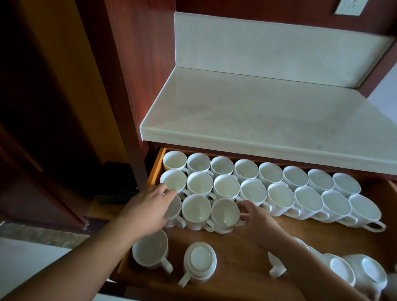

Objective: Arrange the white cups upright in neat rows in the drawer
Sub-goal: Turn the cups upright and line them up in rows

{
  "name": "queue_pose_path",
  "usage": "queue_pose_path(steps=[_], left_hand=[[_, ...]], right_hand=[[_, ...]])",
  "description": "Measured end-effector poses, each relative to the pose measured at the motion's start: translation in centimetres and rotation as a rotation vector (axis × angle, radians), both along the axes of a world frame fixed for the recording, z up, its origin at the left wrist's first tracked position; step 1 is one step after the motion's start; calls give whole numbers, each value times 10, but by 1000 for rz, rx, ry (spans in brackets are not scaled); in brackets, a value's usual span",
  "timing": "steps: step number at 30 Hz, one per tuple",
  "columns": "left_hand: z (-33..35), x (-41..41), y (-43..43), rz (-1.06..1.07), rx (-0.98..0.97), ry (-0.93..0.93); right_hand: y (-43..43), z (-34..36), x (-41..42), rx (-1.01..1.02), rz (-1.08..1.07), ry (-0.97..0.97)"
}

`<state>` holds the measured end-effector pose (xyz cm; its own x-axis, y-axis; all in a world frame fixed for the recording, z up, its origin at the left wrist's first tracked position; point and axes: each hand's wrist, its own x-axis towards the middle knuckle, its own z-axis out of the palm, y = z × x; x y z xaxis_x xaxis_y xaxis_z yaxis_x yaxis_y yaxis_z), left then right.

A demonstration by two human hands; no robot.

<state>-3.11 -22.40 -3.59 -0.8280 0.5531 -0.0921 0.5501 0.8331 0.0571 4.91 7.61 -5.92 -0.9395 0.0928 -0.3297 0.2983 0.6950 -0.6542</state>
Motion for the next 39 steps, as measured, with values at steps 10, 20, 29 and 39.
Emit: queue_pose_path(steps=[10, 20, 29, 39], left_hand=[[31, 20, 45, -27, 155, -78], [32, 80, 124, -11, -331, -343], [19, 99, 132, 169, -426, -409], [94, 94, 123, 447, 620, -779]], right_hand=[[38, 27, 12, 2, -117, -47], [99, 47, 55, 469, 389, -276], [116, 19, 65, 542, 480, -181], [150, 38, 71, -208, -13, -28]])
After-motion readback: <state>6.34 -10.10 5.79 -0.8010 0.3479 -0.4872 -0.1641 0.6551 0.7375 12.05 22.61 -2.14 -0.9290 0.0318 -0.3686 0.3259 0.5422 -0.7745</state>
